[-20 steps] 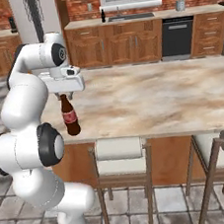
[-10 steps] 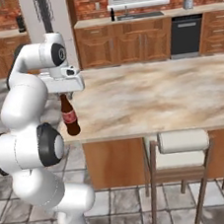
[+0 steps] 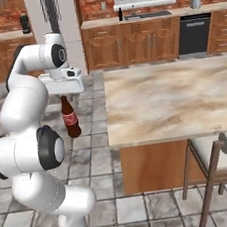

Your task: Place the large bottle from the dining counter next to the other large bottle outside the sink, and place the small bottle from the dining counter next to the other small bottle inside the sink.

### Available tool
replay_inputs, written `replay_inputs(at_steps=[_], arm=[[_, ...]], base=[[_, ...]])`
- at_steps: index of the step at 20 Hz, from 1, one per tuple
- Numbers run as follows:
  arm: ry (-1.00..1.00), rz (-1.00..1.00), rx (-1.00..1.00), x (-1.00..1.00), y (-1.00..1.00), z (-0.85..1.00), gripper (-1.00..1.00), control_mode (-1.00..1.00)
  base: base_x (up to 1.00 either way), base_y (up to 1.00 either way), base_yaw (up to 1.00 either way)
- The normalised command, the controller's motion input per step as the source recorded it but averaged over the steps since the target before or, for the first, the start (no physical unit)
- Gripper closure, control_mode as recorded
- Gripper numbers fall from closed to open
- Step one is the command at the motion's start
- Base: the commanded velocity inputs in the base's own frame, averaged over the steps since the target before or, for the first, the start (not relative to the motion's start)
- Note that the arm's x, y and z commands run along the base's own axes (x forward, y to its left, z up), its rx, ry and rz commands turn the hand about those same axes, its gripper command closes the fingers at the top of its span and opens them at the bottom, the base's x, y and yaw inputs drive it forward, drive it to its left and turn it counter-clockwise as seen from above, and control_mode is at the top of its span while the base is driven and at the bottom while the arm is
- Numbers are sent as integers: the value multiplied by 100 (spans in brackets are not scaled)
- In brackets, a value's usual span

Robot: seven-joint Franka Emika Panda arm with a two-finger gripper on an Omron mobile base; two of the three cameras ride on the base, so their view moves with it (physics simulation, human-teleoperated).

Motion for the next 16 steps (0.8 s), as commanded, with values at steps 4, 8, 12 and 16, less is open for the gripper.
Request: replay_inputs(at_steps=[4, 8, 12, 16], arm=[[0, 0, 0, 0, 0, 0, 100, 100], [0, 0, 0, 0, 0, 0, 100, 100], [0, 0, 0, 0, 0, 0, 100, 100], [0, 0, 0, 0, 0, 0, 100, 100]], base=[[61, 100, -3], [94, 100, 0], [99, 100, 0], [99, 99, 0]])
